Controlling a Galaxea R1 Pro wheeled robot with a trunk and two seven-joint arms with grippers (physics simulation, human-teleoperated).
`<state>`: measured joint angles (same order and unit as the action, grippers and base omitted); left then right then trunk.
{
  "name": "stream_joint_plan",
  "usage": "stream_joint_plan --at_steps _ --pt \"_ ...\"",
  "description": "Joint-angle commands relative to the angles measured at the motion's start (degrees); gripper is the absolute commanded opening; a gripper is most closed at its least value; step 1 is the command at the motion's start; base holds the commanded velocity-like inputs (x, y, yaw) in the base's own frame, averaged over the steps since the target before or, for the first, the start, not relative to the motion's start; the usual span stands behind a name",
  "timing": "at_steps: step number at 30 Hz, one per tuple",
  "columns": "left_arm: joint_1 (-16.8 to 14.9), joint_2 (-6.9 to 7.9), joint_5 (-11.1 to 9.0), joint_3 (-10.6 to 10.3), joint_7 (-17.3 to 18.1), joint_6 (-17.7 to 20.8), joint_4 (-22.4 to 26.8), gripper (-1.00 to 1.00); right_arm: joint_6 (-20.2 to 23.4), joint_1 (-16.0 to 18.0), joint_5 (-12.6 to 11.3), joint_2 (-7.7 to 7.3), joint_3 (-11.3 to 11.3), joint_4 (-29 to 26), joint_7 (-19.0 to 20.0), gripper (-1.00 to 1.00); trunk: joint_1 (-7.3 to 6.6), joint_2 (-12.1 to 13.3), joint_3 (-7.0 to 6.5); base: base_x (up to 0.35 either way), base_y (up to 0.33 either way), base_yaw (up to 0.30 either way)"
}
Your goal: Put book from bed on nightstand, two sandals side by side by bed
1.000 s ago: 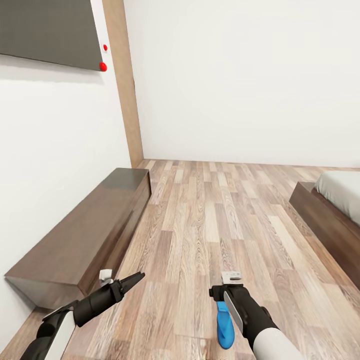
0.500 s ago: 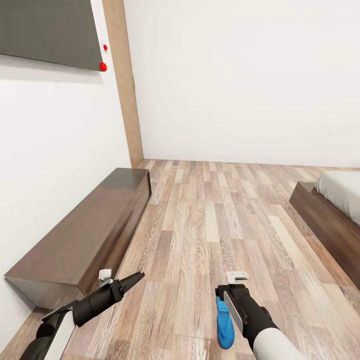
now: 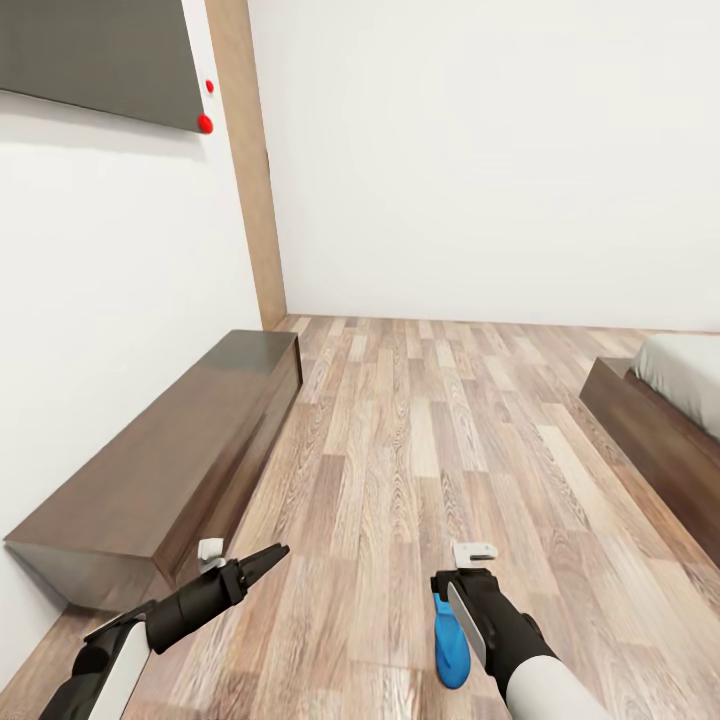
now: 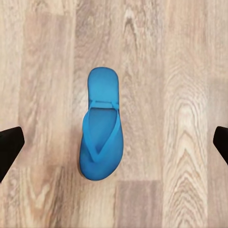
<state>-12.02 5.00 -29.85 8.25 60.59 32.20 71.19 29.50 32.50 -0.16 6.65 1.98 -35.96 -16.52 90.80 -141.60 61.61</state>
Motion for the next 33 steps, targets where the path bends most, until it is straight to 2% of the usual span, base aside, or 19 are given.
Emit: stream_joint_plan --at_steps 1,4,33 --pt "-0.02 0.01 -0.29 0.01 0.06 0.50 0.00 1.00 0.38 0.02 -0.02 -0.03 0.21 -0.07 -0.27 1.00 0.21 -0.44 0.24 0.000 0.000 0.000" --pt "-0.02 0.00 -0.29 0.01 0.06 0.50 0.00 1.00 0.38 0.02 -0.02 -0.04 0.22 -0.07 -0.27 1.00 0.87 -1.64 0.77 0.000 0.000 0.000" --pt "-0.02 -0.08 -0.29 -0.16 -0.12 0.50 -0.07 1.00 0.38 0.02 -0.02 -0.02 0.22 -0.07 -0.27 1.00 1.62 -2.03 7.20 0.000 0.000 0.000"
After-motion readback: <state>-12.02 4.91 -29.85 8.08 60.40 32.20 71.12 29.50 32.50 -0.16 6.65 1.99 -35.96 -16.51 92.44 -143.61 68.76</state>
